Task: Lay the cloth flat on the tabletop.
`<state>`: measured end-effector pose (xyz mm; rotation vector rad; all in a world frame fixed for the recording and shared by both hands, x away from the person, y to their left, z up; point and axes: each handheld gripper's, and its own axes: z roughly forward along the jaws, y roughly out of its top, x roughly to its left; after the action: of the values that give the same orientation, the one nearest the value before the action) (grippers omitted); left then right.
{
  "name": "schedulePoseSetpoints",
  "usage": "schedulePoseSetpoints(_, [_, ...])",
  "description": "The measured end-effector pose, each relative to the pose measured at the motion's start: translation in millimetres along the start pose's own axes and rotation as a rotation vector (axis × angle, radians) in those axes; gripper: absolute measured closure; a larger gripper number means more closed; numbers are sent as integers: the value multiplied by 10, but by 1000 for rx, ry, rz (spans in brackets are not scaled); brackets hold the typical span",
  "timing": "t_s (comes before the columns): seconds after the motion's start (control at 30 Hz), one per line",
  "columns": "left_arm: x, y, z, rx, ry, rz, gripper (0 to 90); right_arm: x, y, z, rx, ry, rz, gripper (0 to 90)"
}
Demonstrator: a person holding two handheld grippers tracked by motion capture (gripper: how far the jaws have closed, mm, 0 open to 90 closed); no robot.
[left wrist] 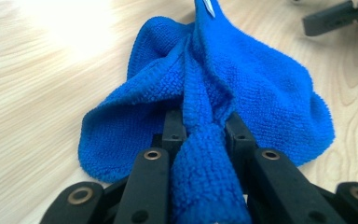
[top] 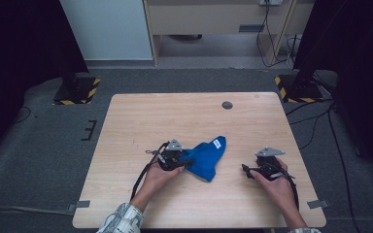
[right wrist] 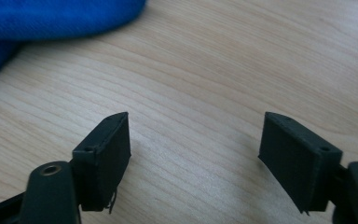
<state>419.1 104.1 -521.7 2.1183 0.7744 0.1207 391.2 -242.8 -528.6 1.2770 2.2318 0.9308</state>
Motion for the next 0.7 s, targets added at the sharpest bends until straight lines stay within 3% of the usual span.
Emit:
schedulePoseSetpoints(0.23, [-7, 2, 67, 3, 17, 4, 689, 26, 42, -39, -35, 18, -30, 381])
schedulePoseSetpoints(0.4, [3, 3, 90, 1, 28, 2, 685, 48, 42, -42, -30, 33, -48, 444])
schedulePoseSetpoints(0.57, [-4, 13, 85, -17, 68, 35, 560, 61, 51, -48, -31, 43, -50, 473])
schedulePoseSetpoints(0.7, [-4, 25, 81, -27, 88, 29, 477, 61, 50, -50, -26, 41, -48, 455])
